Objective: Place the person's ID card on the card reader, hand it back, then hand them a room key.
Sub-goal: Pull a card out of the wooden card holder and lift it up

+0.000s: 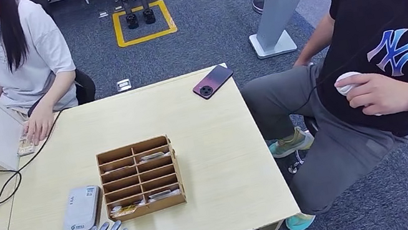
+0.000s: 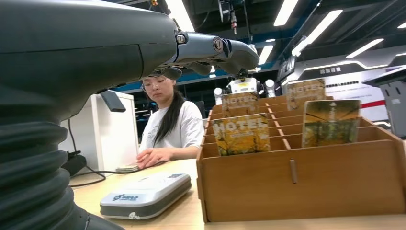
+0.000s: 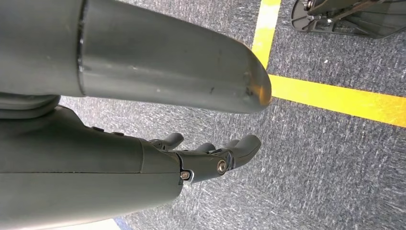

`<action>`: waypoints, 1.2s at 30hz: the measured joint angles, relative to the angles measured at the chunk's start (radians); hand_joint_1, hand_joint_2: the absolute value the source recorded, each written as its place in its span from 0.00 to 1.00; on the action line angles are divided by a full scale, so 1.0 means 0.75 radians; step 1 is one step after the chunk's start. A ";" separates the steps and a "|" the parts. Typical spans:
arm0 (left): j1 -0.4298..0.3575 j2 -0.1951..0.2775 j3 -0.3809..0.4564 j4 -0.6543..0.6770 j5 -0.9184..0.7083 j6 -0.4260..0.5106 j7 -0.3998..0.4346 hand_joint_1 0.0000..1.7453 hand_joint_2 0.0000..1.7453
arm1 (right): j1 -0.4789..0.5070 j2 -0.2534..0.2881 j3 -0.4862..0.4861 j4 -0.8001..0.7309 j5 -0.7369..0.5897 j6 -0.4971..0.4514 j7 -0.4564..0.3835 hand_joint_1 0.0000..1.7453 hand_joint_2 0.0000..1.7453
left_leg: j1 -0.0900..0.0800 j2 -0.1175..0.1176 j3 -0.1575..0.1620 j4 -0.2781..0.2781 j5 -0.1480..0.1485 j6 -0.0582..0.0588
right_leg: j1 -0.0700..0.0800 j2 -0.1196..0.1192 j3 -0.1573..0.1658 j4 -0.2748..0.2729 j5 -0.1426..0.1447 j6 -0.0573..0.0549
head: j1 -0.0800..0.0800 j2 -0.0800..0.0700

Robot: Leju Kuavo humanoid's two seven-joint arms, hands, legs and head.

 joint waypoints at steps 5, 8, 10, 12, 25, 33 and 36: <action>-0.022 0.008 -0.051 0.016 -0.053 0.000 0.086 0.00 1.00 | 0.000 0.000 -0.012 0.000 0.000 -0.001 -0.001 0.00 0.00 | 0.000 0.000 0.000 0.000 0.000 0.000 | 0.000 -0.001 0.000 0.000 0.000 0.000 | 0.000 0.000; -0.070 0.006 -0.091 0.046 -0.109 0.000 0.211 0.00 1.00 | -0.001 0.000 -0.018 0.000 0.002 -0.004 -0.002 0.00 0.00 | 0.000 -0.001 0.000 0.000 0.000 0.000 | 0.000 -0.001 0.000 0.000 0.000 0.000 | 0.000 0.000; -0.106 0.003 -0.115 0.070 -0.125 0.000 0.268 0.00 1.00 | -0.001 0.000 -0.019 0.000 0.004 -0.005 -0.002 0.00 0.50 | 0.000 -0.001 0.000 0.000 0.000 0.000 | 0.000 -0.002 0.001 0.000 0.000 0.000 | 0.000 0.000; -0.139 -0.002 -0.133 0.095 -0.131 0.000 0.291 0.00 1.00 | -0.001 0.000 -0.020 0.000 0.010 -0.005 -0.002 0.00 1.00 | 0.000 -0.001 0.001 0.000 0.001 0.000 | 0.000 -0.002 0.001 0.000 0.000 0.000 | 0.000 0.000; -0.320 -0.119 -0.186 0.277 -0.087 0.000 0.253 0.00 1.00 | -0.004 0.000 -0.020 0.000 0.043 0.001 -0.002 0.00 1.00 | 0.000 -0.002 0.000 0.001 0.001 0.000 | 0.000 -0.002 0.001 0.000 0.001 0.000 | 0.000 0.000; -0.381 -0.190 -0.162 0.365 0.028 0.000 0.175 0.00 1.00 | -0.005 0.000 -0.020 0.001 0.048 0.001 -0.002 0.00 1.00 | 0.000 -0.002 0.001 0.001 0.001 0.000 | 0.000 -0.002 0.001 0.000 0.001 0.000 | 0.000 0.000; -0.392 -0.212 -0.156 0.406 0.058 0.000 0.158 0.00 1.00 | -0.005 0.001 -0.020 0.001 0.048 0.001 -0.002 0.00 1.00 | 0.000 -0.002 0.000 0.001 0.001 0.000 | 0.000 -0.002 0.001 0.000 0.001 0.000 | 0.000 0.000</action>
